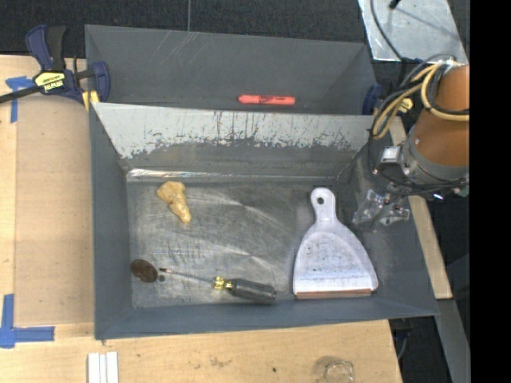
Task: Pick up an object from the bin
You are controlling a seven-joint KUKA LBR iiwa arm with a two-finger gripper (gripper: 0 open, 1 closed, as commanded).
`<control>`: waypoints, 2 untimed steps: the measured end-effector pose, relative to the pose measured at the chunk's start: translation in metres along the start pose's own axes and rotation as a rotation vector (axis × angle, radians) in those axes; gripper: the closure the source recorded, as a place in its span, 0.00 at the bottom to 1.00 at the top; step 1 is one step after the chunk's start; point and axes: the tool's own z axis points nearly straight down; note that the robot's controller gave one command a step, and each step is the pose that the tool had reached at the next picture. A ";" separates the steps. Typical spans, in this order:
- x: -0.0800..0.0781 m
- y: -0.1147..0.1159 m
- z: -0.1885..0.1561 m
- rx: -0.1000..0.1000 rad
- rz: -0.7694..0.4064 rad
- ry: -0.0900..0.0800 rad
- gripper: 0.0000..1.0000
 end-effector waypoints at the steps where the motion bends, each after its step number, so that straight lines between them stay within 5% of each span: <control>1: -0.020 -0.017 0.057 -0.002 -0.152 0.001 0.00; 2: -0.026 -0.020 0.067 -0.007 -0.161 0.000 0.00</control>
Offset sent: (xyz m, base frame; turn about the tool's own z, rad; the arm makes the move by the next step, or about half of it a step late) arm 0.0000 0.0000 0.0000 0.0000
